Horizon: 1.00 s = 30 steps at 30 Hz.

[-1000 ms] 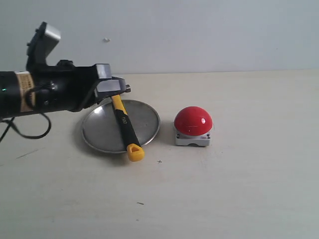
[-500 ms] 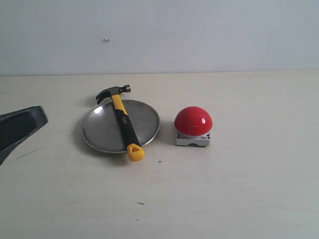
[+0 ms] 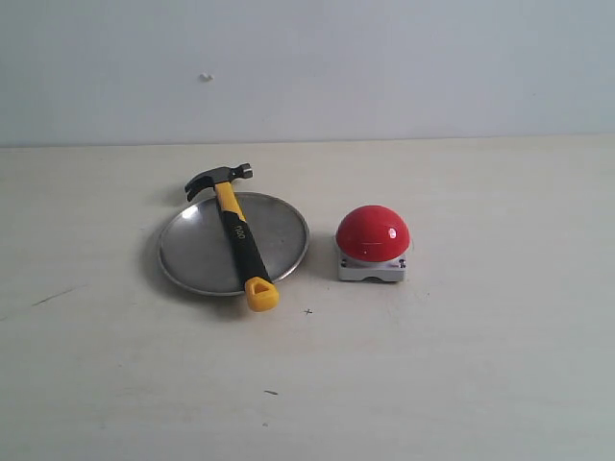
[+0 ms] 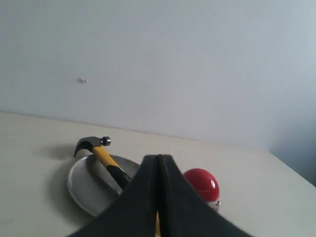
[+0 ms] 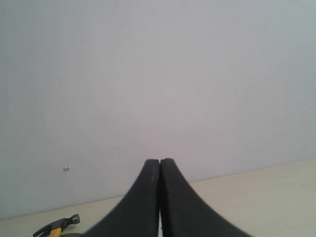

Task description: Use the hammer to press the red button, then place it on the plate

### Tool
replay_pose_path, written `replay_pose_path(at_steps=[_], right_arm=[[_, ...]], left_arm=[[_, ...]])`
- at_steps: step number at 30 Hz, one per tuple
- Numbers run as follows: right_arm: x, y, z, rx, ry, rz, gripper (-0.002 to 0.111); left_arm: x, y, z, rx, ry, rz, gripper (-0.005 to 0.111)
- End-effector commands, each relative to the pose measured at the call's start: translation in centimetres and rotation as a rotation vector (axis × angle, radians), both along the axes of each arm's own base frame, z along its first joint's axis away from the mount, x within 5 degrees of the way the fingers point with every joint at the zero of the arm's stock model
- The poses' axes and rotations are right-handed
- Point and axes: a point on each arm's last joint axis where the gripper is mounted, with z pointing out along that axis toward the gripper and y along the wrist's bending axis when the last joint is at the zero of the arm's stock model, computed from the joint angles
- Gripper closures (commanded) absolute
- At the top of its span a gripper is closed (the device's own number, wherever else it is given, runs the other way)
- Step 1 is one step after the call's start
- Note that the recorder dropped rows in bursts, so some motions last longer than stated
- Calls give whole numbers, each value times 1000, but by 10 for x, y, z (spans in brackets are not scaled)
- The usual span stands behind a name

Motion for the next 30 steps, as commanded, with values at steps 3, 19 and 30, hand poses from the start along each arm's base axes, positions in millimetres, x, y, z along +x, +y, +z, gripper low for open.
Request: replay_pose_path(at_steps=[3, 19, 30], right_arm=[[0, 0, -1, -11, -5, -8, 108], [0, 0, -1, -11, -5, -8, 108], [0, 0, -1, -11, -5, -8, 108]], left_arm=[[-11, 14, -2, -12, -39, 96, 107], [-7, 23, -14, 116, 5, 217, 107], [-5, 22, -29, 139, 39, 213, 107]])
